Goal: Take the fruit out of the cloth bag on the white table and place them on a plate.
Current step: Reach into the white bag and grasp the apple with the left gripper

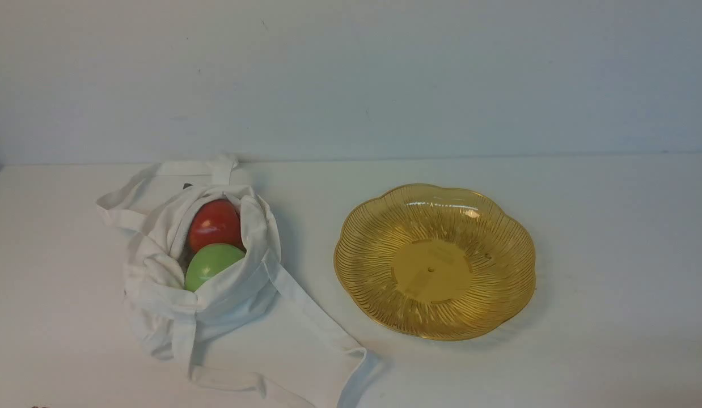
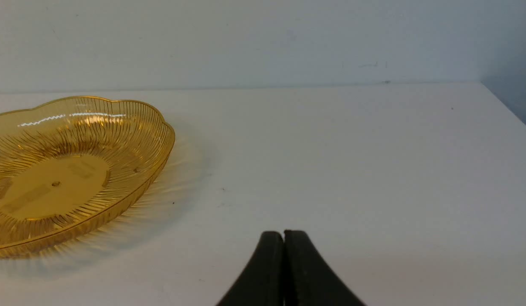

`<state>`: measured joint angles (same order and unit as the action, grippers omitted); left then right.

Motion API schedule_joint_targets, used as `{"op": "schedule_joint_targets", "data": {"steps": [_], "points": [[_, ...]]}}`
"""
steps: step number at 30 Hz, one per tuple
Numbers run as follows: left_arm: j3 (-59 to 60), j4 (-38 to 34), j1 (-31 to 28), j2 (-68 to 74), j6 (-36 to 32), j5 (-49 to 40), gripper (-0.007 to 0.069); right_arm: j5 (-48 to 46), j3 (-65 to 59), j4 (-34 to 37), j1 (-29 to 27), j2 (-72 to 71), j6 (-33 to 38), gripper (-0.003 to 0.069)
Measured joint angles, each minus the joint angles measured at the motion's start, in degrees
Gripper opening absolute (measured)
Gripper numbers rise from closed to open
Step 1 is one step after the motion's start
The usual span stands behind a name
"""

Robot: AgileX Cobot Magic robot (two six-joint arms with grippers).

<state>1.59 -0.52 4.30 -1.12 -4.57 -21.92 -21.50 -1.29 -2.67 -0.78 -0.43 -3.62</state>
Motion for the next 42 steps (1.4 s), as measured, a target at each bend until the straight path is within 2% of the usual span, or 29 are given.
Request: {"op": "schedule_joint_targets", "data": {"steps": [31, 37, 39, 42], "points": [[0.00, 0.00, 0.00, 0.00, 0.00, 0.00, -0.0008, 0.00, 0.00, 0.00, 0.00, 0.00, 0.00, -0.0015], [0.06, 2.62, 0.00, 0.00, 0.52, 1.08, -0.0008, 0.00, 0.00, 0.00, 0.00, 0.00, 0.00, -0.0015], [0.06, 0.83, 0.00, 0.00, 1.78, 3.71, -0.0008, 0.00, 0.00, 0.00, 0.00, 0.00, 0.00, -0.0015], [0.06, -6.21, 0.00, 0.00, 6.01, 10.49, -0.0008, 0.00, 0.00, 0.00, 0.00, 0.00, 0.00, -0.0015]]}}
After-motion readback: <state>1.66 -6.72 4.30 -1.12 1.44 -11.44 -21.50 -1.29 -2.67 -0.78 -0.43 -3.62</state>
